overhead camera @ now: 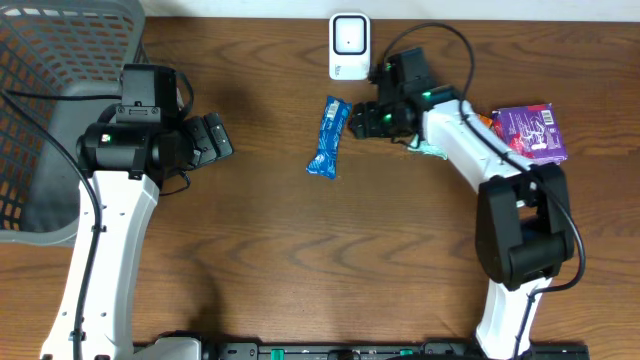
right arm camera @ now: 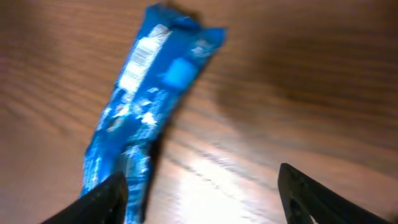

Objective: Scan the item barcode

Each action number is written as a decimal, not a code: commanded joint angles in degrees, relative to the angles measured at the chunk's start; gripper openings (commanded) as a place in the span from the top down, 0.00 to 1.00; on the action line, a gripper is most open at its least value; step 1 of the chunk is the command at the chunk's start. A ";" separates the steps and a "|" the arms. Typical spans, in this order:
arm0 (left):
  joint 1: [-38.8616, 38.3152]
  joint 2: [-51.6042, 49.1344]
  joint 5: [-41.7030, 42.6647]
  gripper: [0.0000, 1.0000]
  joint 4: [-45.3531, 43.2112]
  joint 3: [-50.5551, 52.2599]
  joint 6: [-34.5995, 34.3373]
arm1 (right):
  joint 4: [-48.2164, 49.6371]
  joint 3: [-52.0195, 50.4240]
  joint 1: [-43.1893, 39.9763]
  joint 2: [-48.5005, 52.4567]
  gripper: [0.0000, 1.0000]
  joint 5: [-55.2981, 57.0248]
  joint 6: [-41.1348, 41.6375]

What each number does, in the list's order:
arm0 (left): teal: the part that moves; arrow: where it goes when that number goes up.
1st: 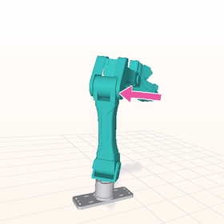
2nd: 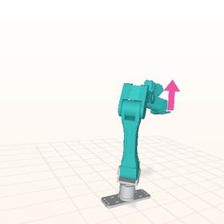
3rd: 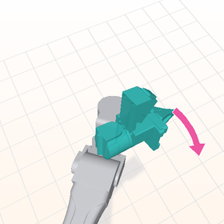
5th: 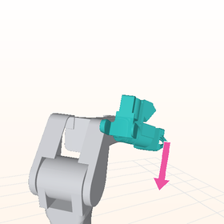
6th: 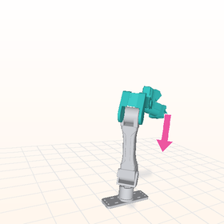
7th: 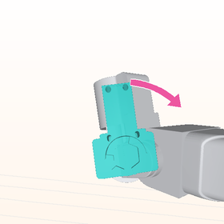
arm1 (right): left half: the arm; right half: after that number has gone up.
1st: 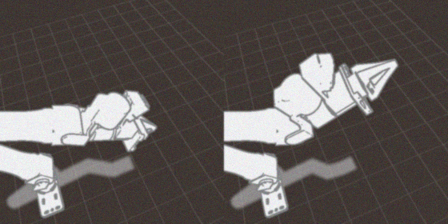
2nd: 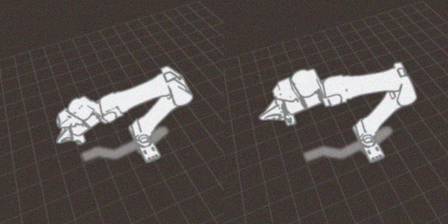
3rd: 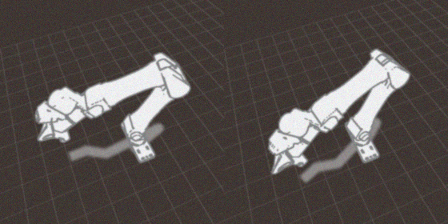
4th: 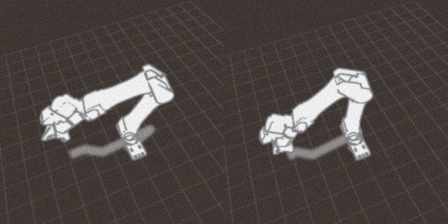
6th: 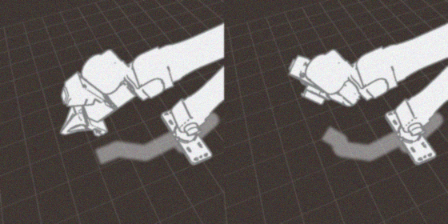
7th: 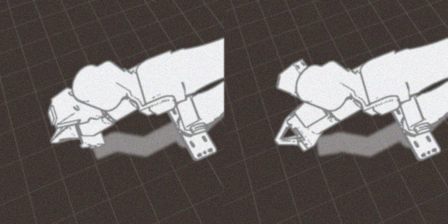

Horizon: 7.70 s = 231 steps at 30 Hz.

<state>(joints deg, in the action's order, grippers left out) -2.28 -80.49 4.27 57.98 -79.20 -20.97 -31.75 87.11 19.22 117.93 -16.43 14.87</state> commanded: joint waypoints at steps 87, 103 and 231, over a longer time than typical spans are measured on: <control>0.13 -0.22 -0.70 0.02 0.07 -0.31 -0.11 | -18.14 12.57 4.26 5.46 0.57 17.73 -0.35; 0.13 -0.22 -0.70 0.02 0.07 -0.31 -0.11 | -4.94 2.08 1.92 5.51 0.86 5.25 1.75; 0.13 -0.22 -0.70 0.02 0.07 -0.31 -0.11 | -21.27 8.44 -28.44 5.86 0.01 4.02 -3.85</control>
<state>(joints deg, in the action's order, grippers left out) -2.28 -80.51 4.27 57.98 -79.20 -20.97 -52.71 96.25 -12.84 122.17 -2.09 12.58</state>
